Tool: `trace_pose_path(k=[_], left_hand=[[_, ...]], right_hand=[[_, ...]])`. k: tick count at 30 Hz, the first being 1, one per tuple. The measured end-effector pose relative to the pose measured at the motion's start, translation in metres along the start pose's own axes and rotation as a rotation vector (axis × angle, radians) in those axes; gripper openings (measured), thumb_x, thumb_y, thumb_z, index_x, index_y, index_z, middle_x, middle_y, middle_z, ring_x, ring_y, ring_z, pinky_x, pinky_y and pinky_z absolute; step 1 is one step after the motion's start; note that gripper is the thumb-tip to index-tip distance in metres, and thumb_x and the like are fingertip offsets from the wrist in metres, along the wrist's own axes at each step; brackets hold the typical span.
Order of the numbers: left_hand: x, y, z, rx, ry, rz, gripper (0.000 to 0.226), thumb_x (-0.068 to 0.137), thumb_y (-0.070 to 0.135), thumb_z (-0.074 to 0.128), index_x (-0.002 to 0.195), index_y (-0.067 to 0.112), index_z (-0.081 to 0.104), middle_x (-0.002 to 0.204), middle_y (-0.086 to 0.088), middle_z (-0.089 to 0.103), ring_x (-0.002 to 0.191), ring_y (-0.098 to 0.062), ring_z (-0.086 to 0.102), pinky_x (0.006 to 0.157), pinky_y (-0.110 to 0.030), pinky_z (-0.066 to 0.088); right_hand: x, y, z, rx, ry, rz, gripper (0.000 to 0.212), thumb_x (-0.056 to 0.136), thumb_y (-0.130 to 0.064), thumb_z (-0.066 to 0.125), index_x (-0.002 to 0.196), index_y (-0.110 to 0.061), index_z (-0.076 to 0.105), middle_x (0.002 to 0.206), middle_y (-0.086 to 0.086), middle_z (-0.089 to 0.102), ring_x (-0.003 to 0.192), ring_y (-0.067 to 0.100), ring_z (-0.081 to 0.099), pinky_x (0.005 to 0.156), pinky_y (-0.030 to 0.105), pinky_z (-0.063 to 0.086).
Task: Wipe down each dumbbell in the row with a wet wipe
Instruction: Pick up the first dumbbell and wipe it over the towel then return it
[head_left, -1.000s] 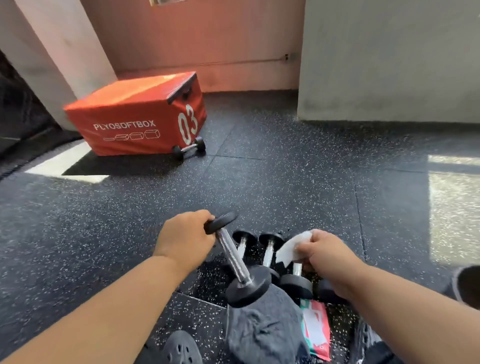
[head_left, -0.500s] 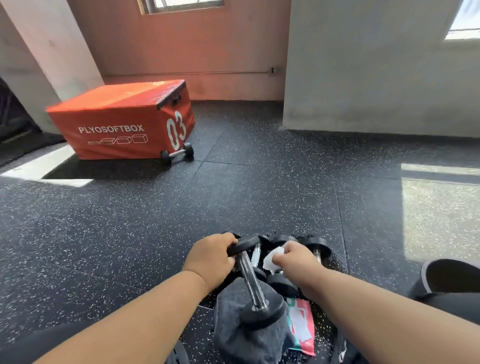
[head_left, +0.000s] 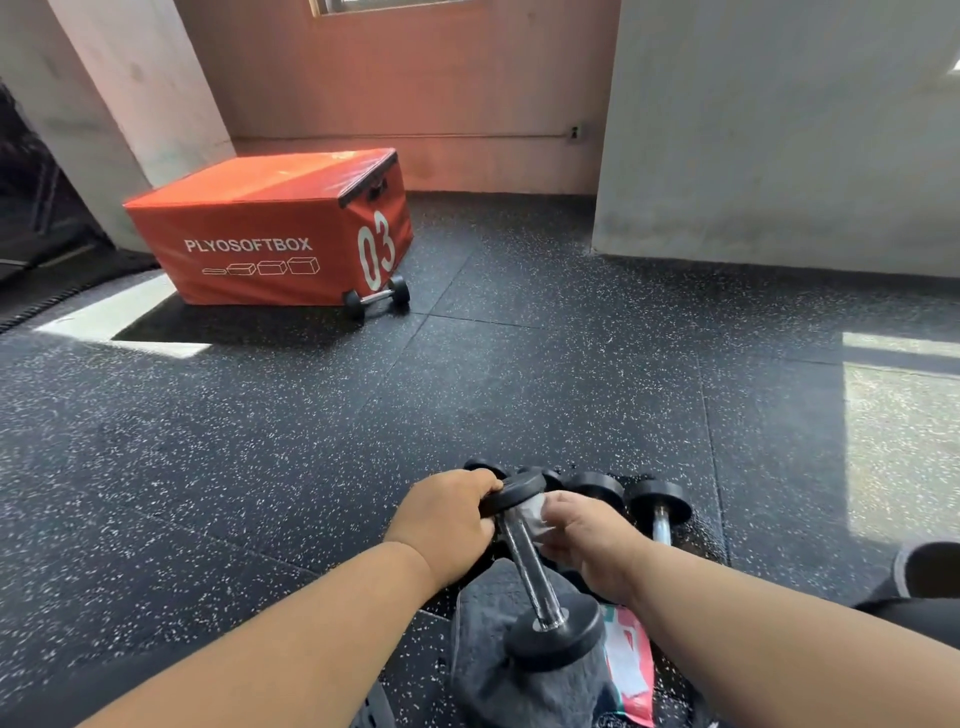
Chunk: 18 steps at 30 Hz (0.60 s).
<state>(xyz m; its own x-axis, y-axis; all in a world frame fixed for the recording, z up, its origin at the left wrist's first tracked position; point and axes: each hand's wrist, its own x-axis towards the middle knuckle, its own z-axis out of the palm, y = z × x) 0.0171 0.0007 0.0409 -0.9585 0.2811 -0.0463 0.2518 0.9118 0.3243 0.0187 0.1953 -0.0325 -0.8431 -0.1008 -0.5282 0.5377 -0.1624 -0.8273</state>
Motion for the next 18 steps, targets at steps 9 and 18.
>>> trace_pose_path(k=[9,18], left_hand=[[0.006,-0.004,-0.001,-0.011,0.014,0.033,0.037,0.093,0.028,0.069,0.13,0.034,0.069,0.117,0.008,0.075,0.111,-0.02,0.067,0.095,-0.028,0.049],[0.005,-0.008,-0.003,-0.036,0.0,0.021,0.036,0.093,0.028,0.07,0.13,0.032,0.072,0.116,0.006,0.074,0.109,-0.02,0.066,0.095,-0.029,0.049]], right_hand=[[0.012,0.013,0.006,-0.156,-0.161,-0.016,0.025,0.094,-0.041,0.079,0.108,-0.02,0.082,0.114,0.019,0.077,0.098,0.024,0.064,0.093,0.039,0.049],[0.03,0.009,0.006,-0.003,-0.214,0.07,0.028,0.105,-0.025,0.063,0.125,-0.007,0.073,0.114,0.014,0.074,0.092,0.023,0.064,0.07,0.031,0.047]])
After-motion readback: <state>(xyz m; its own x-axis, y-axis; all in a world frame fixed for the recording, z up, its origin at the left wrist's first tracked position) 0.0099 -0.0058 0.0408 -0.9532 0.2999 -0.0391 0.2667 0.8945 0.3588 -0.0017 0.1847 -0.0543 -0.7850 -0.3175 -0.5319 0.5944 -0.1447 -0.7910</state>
